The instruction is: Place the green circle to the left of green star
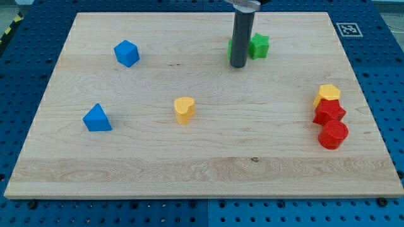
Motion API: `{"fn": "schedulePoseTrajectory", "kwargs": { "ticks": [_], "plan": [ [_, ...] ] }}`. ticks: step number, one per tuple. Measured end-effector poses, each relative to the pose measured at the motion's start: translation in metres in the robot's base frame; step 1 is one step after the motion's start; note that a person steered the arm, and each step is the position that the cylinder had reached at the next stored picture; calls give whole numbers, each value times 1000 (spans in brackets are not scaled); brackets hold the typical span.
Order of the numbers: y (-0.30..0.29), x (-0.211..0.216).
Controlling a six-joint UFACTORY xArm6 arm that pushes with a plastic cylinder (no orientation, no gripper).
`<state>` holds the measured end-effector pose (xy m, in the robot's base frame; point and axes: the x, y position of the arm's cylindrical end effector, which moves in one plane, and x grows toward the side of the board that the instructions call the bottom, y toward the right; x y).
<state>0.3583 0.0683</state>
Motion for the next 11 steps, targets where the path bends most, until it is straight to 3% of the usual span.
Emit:
{"fn": "schedulePoseTrajectory", "kwargs": {
  "ticks": [3, 4, 5, 6, 7, 9, 11],
  "plan": [
    [-25, -1],
    [-53, -26],
    [-71, -81],
    [-124, -100],
    [-158, -100],
    [-169, -104],
    [-300, -123]
  ]
}}
